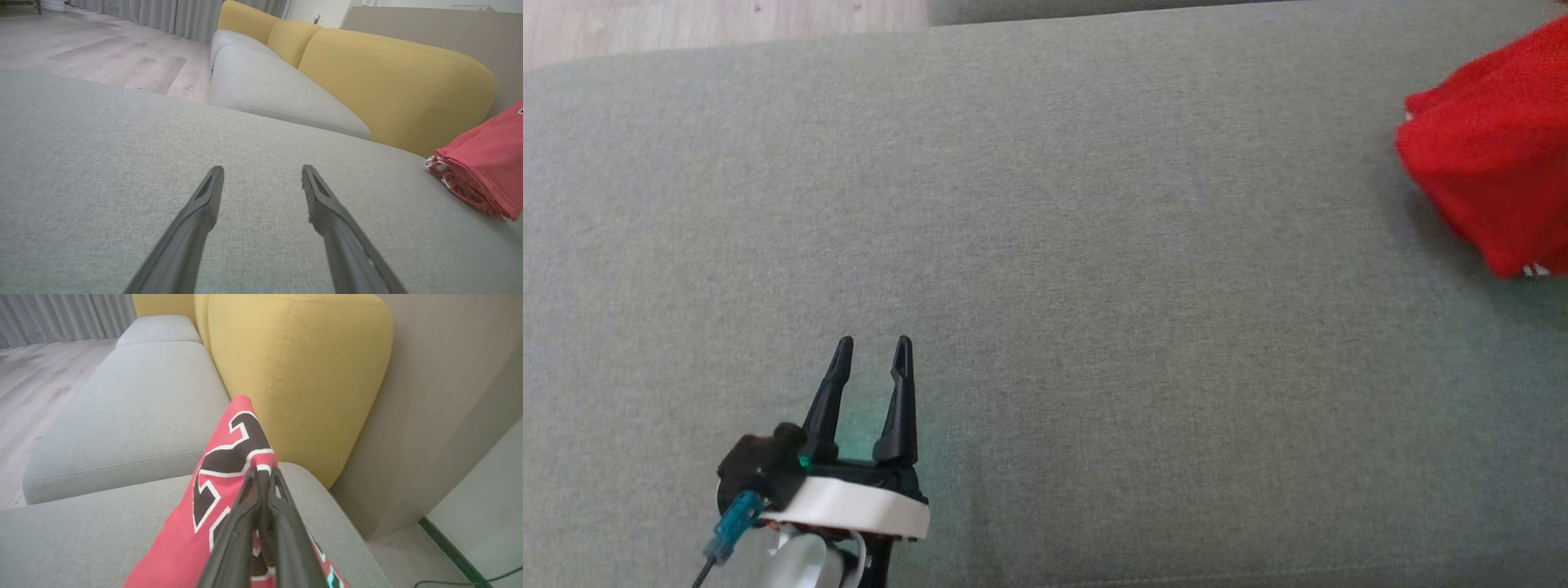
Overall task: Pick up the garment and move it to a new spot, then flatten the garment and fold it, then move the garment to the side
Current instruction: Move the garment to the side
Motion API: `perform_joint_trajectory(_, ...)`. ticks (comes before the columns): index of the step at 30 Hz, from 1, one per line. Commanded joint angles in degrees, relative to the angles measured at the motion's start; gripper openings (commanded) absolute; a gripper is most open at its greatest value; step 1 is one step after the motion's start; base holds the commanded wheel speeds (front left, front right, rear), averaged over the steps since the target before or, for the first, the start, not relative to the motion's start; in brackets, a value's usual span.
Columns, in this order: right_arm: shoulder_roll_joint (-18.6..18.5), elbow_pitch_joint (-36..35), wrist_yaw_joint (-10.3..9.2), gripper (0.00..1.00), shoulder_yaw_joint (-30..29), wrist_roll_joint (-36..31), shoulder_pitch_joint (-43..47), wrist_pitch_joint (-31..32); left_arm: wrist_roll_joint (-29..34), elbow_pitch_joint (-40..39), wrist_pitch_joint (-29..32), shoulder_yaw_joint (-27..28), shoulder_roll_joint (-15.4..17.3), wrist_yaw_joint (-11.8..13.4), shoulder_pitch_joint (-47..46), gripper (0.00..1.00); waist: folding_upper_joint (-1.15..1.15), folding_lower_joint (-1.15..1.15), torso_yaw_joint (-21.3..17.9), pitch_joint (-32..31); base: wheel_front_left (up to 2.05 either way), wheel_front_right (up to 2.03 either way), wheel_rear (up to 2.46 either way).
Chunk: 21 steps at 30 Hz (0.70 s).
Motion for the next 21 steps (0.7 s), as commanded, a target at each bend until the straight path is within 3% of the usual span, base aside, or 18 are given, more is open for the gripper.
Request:
perform_joint_trajectory(1,-1.7,-1.5,0.37,0.0,-0.7,-0.8,-1.9,-0.9,0.6,-1.4,-0.7,1.8,0.2,-0.2,-0.9,1.0,0.0,0.0,0.5,0.5,0.0,0.0,0.0)
perform_joint_trajectory(2,-1.9,-1.1,0.37,0.0,-2.0,-1.8,-1.7,-1.8,0.6,-1.4,-0.7,1.9,0.3,-0.3,-0.9,1.0,0.0,0.0,0.7,0.6,0.0,0.0,0.0)
perform_joint_trajectory(3,-2.0,-0.6,0.37,0.22,-3.3,-3.1,-1.4,-2.8,0.7,-1.3,-0.7,1.8,0.3,-0.3,-0.9,1.0,0.0,0.0,0.8,0.8,0.0,0.0,0.0)
perform_joint_trajectory(4,-1.6,-0.4,0.37,1.0,-4.5,-4.7,-0.9,-3.9,0.7,-1.2,-0.7,1.8,0.4,-0.4,-1.0,1.0,0.0,0.0,0.9,0.9,0.0,0.0,0.0)
perform_joint_trajectory(10,2.8,1.0,0.37,1.0,-7.0,-7.9,0.9,-8.0,1.1,-1.1,-0.7,1.6,0.8,-0.2,-0.7,1.0,0.0,0.0,0.4,0.7,0.0,0.0,0.0)
perform_joint_trajectory(21,6.2,-0.5,0.37,1.0,-0.5,-5.0,2.7,-9.2,0.4,-1.8,-0.4,1.3,1.2,-0.2,-0.2,1.0,0.0,0.0,-2.1,-1.6,0.0,0.0,0.0)
